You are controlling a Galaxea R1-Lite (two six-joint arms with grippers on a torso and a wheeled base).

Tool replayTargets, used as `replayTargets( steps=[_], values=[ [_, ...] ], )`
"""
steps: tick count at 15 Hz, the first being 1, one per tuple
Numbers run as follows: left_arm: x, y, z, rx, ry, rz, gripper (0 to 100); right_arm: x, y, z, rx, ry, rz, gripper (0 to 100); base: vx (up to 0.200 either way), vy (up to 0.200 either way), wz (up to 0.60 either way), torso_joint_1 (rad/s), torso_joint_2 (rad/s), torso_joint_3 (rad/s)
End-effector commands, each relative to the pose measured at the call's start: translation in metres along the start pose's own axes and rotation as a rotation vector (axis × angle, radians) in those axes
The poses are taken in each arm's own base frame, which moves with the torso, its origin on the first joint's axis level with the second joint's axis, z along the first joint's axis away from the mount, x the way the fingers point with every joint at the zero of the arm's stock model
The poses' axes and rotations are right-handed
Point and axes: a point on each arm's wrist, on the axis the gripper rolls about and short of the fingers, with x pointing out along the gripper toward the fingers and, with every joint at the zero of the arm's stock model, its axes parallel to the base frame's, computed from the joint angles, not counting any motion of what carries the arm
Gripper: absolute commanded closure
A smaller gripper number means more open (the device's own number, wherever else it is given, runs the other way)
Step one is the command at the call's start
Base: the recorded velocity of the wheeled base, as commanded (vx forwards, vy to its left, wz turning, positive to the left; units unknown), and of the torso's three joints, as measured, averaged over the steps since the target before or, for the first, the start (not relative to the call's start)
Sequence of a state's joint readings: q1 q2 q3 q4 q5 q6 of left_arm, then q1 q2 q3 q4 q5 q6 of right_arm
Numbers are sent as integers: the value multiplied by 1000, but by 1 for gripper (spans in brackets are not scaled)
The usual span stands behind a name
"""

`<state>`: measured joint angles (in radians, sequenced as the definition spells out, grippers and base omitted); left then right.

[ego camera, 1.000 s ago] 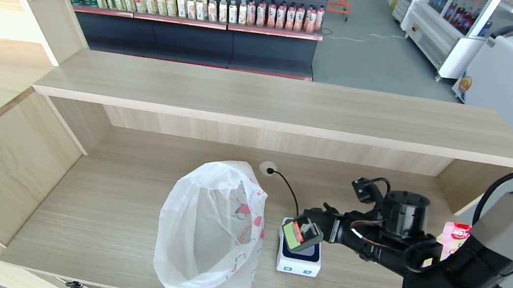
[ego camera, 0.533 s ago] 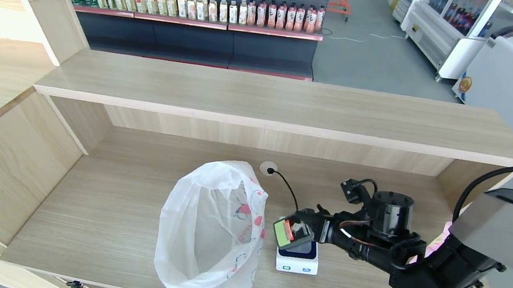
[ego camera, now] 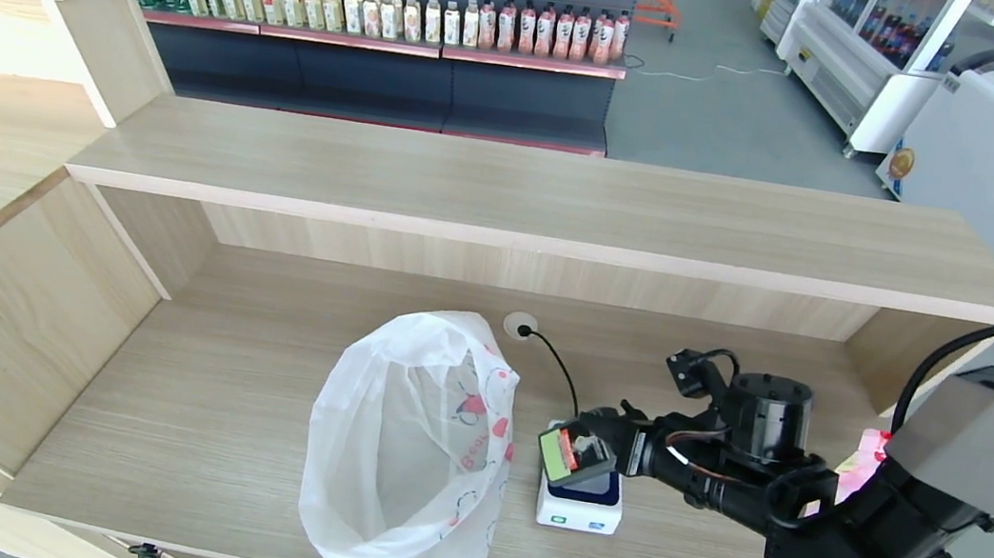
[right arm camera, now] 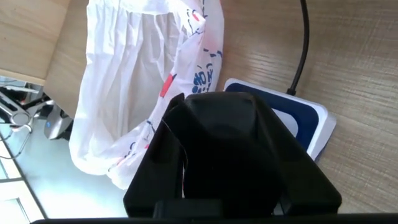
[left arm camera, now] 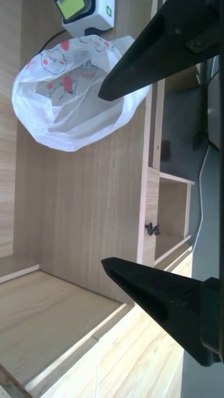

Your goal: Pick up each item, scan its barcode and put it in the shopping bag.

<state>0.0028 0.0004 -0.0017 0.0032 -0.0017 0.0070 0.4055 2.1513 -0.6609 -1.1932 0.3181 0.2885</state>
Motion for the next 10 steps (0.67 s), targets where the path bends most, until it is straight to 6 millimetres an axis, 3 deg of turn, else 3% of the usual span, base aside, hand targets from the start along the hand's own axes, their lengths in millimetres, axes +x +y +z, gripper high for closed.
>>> replayTargets(
  steps=[1, 4, 6, 8, 10],
  values=[
    [0, 0, 0, 1, 0, 0, 0, -5, 3, 6, -10, -20, 8, 100, 0, 0, 0, 0, 0, 0],
    [0, 0, 0, 1, 0, 0, 0, -20, 23, 31, -44, -97, 51, 100, 0, 0, 0, 0, 0, 0],
    [0, 0, 0, 1, 0, 0, 0, -46, 40, 52, -53, -125, 64, 100, 0, 0, 0, 0, 0, 0],
    [0, 0, 0, -1, 0, 0, 0, -64, 48, 61, -48, -112, 57, 100, 0, 0, 0, 0, 0, 0],
    [0, 0, 0, -1, 0, 0, 0, -67, 49, 63, -50, -110, 56, 100, 0, 0, 0, 0, 0, 0]
  ],
)
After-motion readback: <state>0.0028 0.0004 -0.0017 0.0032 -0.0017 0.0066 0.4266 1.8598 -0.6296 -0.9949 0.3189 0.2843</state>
